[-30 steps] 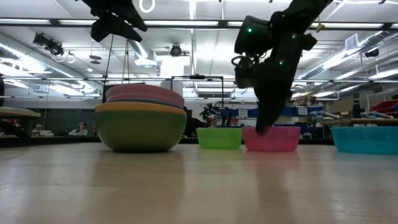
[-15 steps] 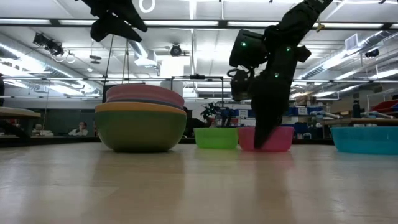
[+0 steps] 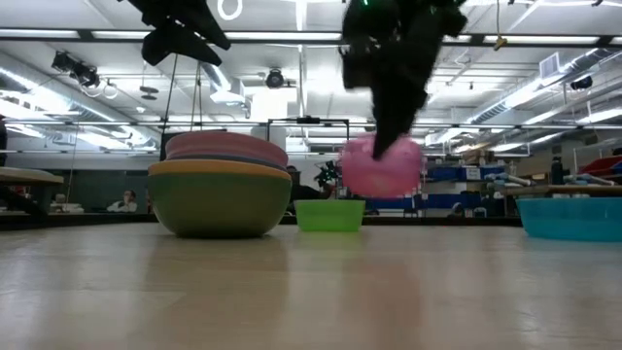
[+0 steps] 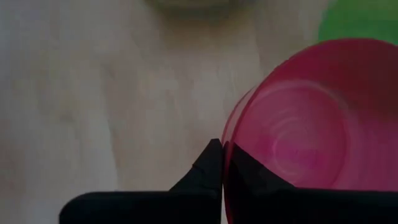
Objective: Nest bowls inside each other
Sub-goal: Stack the red bowl on top of the pink bowl
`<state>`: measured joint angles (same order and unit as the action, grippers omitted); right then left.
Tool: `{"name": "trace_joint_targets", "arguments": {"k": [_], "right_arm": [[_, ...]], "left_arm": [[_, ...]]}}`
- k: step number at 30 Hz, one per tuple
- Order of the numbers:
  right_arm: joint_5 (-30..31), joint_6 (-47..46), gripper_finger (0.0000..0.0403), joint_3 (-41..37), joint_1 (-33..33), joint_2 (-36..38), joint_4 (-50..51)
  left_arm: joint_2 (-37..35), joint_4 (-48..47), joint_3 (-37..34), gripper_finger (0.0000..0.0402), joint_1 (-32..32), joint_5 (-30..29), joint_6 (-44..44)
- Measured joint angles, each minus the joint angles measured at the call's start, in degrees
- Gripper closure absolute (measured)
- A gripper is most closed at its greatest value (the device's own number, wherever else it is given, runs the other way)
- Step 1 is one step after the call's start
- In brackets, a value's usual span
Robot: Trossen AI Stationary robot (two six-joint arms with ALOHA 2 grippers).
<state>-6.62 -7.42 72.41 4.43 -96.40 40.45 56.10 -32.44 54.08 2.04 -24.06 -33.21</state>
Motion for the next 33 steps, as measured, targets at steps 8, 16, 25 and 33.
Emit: {"name": "trace_joint_targets", "arguments": {"k": [8,16,25,33], "right_arm": [[0.83,4.65,0.0403,8.34,-2.18,-0.02,-11.37],[-3.57,5.09,0.0403,8.43,-2.17,-4.28,-28.51],[-4.27,4.67,0.0394,8.41,-2.03,-11.55,-36.36],[-5.2,1.79,0.0289,8.39,-1.92,-12.24,-35.33]], "left_arm": [[-0.19,9.54,0.0,0.0229,0.0,-1.23,3.96],[-0.33,22.48,0.0,0.0229,0.0,-1.31,10.55],[-0.31,21.79,0.0,0.0229,0.0,-1.26,10.51],[-0.29,20.8,0.0,0.0229,-0.02,-1.24,10.44]]}}
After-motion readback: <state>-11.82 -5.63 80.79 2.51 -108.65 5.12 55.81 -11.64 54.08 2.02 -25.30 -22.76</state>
